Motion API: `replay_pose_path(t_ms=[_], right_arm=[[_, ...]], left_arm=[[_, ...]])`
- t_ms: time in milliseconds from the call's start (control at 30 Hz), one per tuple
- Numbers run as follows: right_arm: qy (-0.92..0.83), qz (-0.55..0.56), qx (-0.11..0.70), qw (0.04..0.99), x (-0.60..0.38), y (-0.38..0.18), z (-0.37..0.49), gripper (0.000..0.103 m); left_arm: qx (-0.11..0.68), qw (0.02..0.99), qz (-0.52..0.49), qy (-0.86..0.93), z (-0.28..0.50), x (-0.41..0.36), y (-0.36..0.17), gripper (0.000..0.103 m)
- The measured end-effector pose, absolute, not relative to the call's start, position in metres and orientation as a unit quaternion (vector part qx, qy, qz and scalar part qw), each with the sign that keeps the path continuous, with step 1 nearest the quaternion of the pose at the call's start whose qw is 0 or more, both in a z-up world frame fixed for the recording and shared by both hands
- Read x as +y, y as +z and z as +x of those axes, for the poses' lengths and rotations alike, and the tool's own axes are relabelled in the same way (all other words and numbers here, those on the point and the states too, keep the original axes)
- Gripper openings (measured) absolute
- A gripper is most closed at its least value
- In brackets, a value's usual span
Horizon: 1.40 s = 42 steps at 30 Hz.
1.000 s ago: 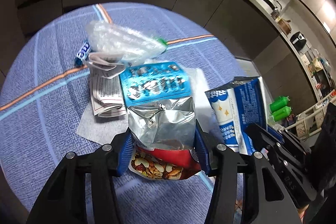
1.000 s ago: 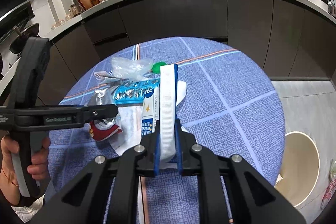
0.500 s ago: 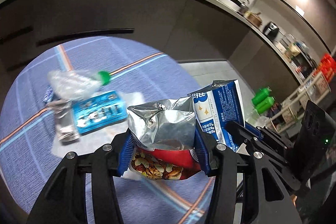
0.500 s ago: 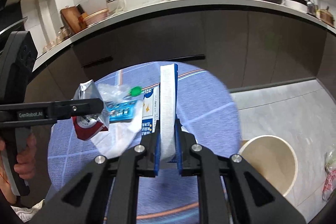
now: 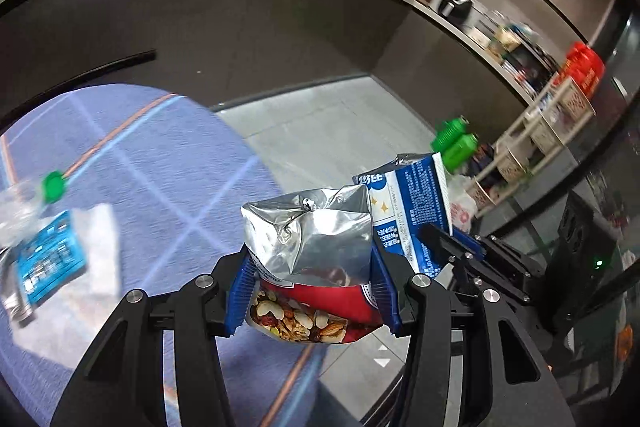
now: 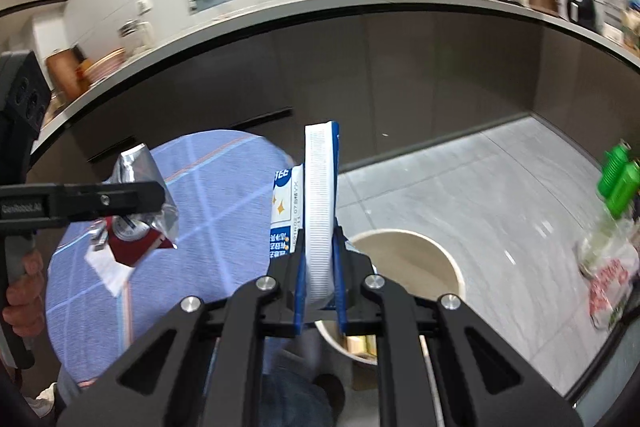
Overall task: Collect trash
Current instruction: 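Carry carton and snack bag over the bin and open both tools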
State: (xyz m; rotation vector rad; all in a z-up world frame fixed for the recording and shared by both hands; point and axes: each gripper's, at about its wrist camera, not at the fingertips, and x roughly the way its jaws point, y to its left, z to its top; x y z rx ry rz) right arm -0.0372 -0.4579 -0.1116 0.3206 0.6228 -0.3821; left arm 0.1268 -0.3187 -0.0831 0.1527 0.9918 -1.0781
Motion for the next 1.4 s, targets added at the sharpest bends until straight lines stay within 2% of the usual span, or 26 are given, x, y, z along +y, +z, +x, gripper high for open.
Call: replay_pose_path(t_ms=[467,833,933,1000,1067,1133,1200,1267,1333,1400], right_arm=[[-0.24,0.22,0.351,0.878,-0.528,-0.2,-0.07,0.013],[-0.232,0.23,0.383,0.864,-0.552,-0.248,-0.05,0.013],[-0.231,0.223,0.389,0.864,-0.556,-0.256,-0.044,0.014],[-0.228,0.218,0.391,0.865,-0.555,-0.259,-0.041,0.016],[-0.229,0.207,0.39,0.868,-0.549,-0.26,-0.04,0.02],[-0.222,0.191,0.389,0.874,-0.546,-0.259,-0.041,0.035],[-0.218,0.173,0.383,0.881,-0.541,-0.257,-0.044,0.063],[-0.214,0.158,0.377,0.887,-0.537,-0.255,-0.046,0.075],[-0.214,0.151,0.374,0.89,-0.535,-0.253,-0.05,0.083],[-0.212,0.15,0.373,0.891,-0.534,-0.253,-0.053,0.096]], left_arm=[[0.489,0.691,0.134,-0.516,0.095,-0.435,-0.148,0.049],[0.539,0.672,0.167,-0.479,0.107,-0.482,-0.211,0.051],[0.526,0.681,0.182,-0.476,0.102,-0.489,-0.212,0.052],[0.521,0.68,0.19,-0.48,0.1,-0.495,-0.213,0.056],[0.512,0.686,0.194,-0.479,0.098,-0.499,-0.211,0.068],[0.496,0.699,0.194,-0.477,0.095,-0.499,-0.207,0.082],[0.478,0.71,0.198,-0.478,0.092,-0.499,-0.202,0.09],[0.463,0.719,0.198,-0.478,0.089,-0.499,-0.196,0.094],[0.456,0.725,0.199,-0.476,0.089,-0.495,-0.191,0.095],[0.452,0.732,0.199,-0.47,0.09,-0.494,-0.188,0.095]])
